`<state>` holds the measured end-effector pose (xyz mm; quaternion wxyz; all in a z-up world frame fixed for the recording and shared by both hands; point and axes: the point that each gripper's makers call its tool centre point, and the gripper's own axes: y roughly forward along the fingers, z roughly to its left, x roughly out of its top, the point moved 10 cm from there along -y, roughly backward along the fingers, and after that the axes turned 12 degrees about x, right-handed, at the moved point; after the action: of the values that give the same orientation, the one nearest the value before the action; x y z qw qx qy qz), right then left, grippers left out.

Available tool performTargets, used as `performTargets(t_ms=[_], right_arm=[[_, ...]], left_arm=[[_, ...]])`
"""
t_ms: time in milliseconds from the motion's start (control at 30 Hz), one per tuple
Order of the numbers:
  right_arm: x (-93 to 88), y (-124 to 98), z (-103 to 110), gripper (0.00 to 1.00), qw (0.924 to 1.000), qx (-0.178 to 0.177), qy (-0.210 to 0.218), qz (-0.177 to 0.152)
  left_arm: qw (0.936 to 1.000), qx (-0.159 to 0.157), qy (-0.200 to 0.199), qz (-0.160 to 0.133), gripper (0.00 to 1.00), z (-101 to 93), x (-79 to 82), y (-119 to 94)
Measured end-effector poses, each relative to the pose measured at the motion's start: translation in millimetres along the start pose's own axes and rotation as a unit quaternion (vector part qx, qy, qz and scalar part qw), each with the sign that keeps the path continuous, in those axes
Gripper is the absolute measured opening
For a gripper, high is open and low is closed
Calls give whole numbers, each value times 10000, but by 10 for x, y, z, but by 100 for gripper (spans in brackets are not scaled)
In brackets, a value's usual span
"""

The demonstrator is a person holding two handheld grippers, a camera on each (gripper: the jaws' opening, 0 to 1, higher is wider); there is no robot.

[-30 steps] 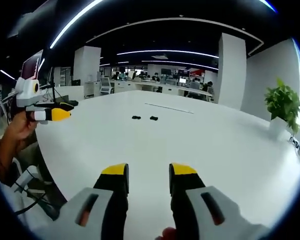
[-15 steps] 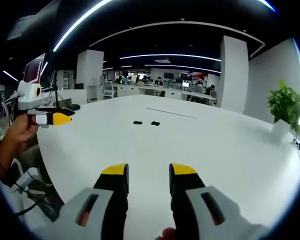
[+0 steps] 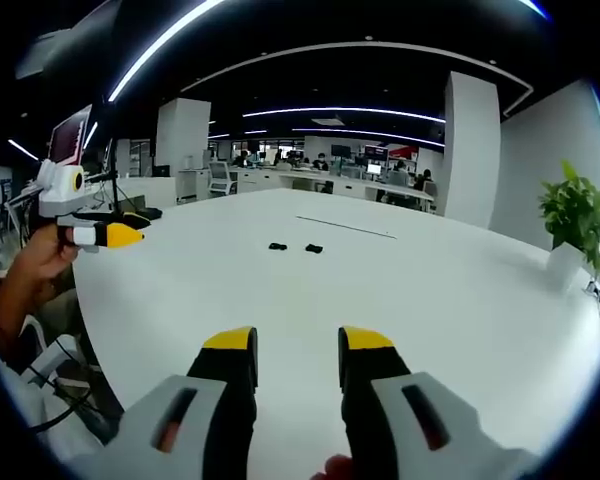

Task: Snap the two parts of the plastic buckle together until the buckle closes and remains connected.

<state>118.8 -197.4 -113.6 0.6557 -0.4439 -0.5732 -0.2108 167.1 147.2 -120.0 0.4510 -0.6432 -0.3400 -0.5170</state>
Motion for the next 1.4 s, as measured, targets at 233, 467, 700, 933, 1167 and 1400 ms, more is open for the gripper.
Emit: performTargets(t_ms=[233, 467, 700, 933, 1167, 1400], right_arm=[[25, 38, -18, 32, 10000, 30, -21, 51], [43, 103, -63, 32, 9999, 71, -11, 97], [106, 217, -165, 31, 9998, 118, -6, 187], [256, 297, -187, 31, 9994, 305, -37, 148], [283, 382, -322, 31, 9995, 262, -13, 166], [333, 442, -399, 31, 9995, 251, 3, 174]], left_arm=[[10000, 15, -42, 11, 45, 44, 32, 12], [10000, 1, -33, 34, 44, 57, 54, 65], [9999, -55, -47, 123, 44, 66, 95, 200], [9998, -49, -62, 167, 44, 102, 162, 243], [9998, -79, -12, 203, 44, 123, 221, 364], [9997, -120, -4, 204, 44, 131, 286, 460]])
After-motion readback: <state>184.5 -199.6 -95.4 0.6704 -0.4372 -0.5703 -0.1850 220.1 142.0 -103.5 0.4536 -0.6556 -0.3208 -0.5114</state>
